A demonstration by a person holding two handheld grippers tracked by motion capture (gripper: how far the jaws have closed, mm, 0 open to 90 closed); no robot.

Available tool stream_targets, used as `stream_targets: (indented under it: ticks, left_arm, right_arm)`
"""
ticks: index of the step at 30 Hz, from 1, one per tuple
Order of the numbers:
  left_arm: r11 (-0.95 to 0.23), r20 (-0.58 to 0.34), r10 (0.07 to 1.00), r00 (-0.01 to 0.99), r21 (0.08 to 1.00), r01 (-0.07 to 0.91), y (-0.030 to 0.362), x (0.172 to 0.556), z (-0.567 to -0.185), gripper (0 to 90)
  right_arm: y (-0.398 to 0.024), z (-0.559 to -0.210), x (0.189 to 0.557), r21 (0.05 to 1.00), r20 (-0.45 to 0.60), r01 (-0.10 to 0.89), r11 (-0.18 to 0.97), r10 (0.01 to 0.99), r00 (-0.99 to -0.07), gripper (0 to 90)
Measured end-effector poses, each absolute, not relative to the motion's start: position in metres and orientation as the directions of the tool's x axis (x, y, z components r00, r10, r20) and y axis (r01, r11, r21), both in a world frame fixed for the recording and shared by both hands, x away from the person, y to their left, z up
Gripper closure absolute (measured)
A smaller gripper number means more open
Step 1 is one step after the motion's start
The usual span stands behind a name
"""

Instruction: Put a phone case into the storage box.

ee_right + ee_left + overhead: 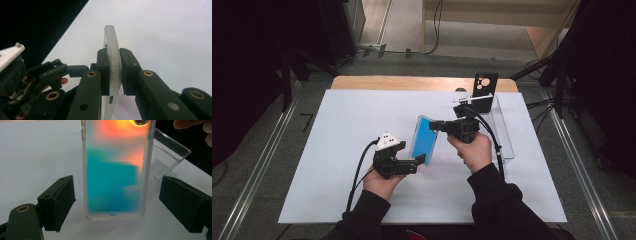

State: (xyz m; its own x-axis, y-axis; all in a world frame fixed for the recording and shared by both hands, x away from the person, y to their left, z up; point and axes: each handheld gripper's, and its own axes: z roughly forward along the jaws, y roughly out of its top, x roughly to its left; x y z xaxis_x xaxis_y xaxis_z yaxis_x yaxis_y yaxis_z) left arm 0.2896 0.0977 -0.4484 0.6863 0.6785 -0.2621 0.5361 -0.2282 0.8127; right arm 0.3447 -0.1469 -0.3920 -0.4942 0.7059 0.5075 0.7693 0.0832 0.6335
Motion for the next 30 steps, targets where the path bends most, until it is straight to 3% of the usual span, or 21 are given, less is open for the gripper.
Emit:
stream_targets:
  ticks: [14, 30]
  left_arm:
    - [-0.321, -0.344, 0.606, 0.717, 0.719, 0.617, 0.104, 0.301, -0.434, 15.0]
    - [-0.464, -0.356, 0.513, 0.781, 0.651, 0.601, 0.107, 0.319, -0.405, 18.1]
  right_arm:
    - [-0.155, -0.390, 0.335, 0.699, 0.416, 0.689, 0.190, 0.675, -0.609, 77.0]
    - [-0.170, -0.386, 0.331, 0.751, 0.360, 0.601, 0.275, 0.592, -0.721, 77.0]
